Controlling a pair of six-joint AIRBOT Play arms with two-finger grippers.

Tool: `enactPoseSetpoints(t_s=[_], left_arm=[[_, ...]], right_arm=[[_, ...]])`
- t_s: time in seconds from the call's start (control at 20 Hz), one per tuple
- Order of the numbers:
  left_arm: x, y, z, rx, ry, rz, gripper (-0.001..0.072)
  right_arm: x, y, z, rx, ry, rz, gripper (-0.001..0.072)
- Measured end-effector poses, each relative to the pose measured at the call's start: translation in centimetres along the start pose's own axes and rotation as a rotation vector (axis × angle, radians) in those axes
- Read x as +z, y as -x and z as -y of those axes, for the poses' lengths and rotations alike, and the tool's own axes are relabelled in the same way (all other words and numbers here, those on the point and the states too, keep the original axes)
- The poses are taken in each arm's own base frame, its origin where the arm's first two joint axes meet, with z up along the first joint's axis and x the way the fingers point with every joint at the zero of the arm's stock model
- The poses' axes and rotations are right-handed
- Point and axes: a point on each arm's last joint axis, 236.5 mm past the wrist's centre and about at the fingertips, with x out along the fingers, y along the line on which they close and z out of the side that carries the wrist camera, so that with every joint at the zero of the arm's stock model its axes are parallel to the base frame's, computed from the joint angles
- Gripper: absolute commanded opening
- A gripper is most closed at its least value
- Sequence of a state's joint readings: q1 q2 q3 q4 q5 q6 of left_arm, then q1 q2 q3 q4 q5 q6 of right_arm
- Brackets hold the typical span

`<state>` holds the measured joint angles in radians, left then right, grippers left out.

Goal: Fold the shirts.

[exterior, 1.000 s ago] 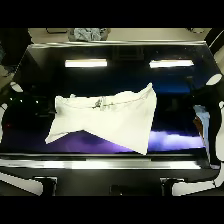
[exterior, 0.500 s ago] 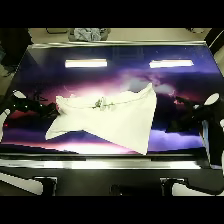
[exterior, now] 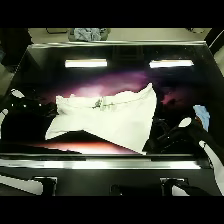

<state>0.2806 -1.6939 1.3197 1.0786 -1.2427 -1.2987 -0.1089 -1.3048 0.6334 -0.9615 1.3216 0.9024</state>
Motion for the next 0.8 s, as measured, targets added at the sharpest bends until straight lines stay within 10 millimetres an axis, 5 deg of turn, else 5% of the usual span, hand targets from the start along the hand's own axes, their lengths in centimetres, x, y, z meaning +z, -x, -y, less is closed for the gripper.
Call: enactPoseSetpoints(t_s=[0.1,0.15,0.2,0.35,0.45,0.6,0.7,0.8], left_arm=[[0.2,0.8,0.5,-0.003,-0.010,0.019,0.0029],[0.2,1.3,0.7,-0.002,-0.016,0.028,0.0028],[0.3,1.8,1.0,-0.002,-0.022,0.038,0.0029],[0.5,3.3,1.8,0.001,-0.040,0.073,0.0027],[0.7,5.2,2.9,-0.001,-0.058,0.114,0.0026],[2.3,12.2,6.6,-0.002,-0.103,0.309,0.0027],[3.0,20.3,10.7,-0.005,-0.166,0.524,0.0026],[1.9,30.5,16.2,-0.022,-0.263,0.794,0.0026]], right_arm=[[0.7,-1.3,-0.6,-0.004,0.002,0.027,0.0357],[1.2,-1.9,-0.5,-0.026,-0.004,0.046,0.0101],[2.0,-2.3,-0.2,-0.054,-0.010,0.075,0.0044],[3.2,-2.6,-0.8,-0.067,-0.020,0.112,0.0039],[5.2,-1.0,-0.1,-0.132,0.043,0.172,0.0039],[9.4,7.0,-1.5,-0.244,0.193,0.319,0.0039],[12.6,17.4,-2.9,-0.437,0.314,0.520,0.0040],[13.3,29.7,-7.3,-0.659,0.439,0.753,0.0040]])
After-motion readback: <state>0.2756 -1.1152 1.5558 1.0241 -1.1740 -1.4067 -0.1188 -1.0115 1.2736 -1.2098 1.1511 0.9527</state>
